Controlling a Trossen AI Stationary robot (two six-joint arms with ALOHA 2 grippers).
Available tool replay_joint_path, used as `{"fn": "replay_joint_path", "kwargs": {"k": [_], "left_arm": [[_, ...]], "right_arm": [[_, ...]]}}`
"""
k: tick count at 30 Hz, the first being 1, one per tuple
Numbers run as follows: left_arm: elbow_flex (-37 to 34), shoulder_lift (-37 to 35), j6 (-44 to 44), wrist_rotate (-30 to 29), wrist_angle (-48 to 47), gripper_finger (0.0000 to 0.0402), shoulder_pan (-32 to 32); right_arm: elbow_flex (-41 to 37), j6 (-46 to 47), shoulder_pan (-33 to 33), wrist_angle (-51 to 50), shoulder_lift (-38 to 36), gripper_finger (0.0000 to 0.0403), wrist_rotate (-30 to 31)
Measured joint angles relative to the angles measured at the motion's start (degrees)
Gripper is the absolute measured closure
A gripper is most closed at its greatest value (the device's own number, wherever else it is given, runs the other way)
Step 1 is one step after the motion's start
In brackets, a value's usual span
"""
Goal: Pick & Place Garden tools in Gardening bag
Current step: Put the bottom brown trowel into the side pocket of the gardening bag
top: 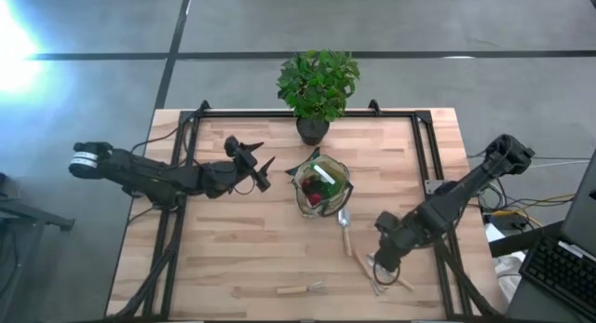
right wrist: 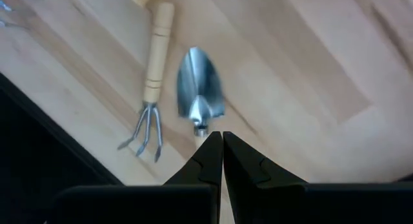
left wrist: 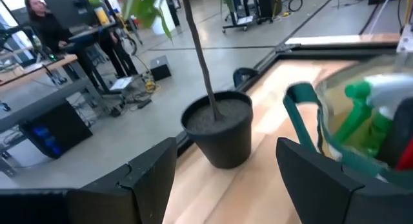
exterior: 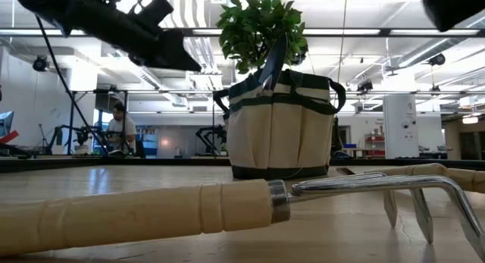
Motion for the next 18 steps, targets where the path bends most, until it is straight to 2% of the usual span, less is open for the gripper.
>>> {"fn": "replay_joint_path", "kwargs": {"k": [11, 18], "left_arm": [[4.59, 0.00, -2.07, -0.16, 0.05, 0.0134, 2.18], [4.63, 0.00, -1.73, -0.15, -0.04, 0.0134, 3.18]], "right_arm": [[0.02, 5.76, 5.42, 5.66, 1.32, 0.0388, 6.98], [0.06, 5.64, 5.59, 7.62, 6.90, 0.0329, 2.42]]}}
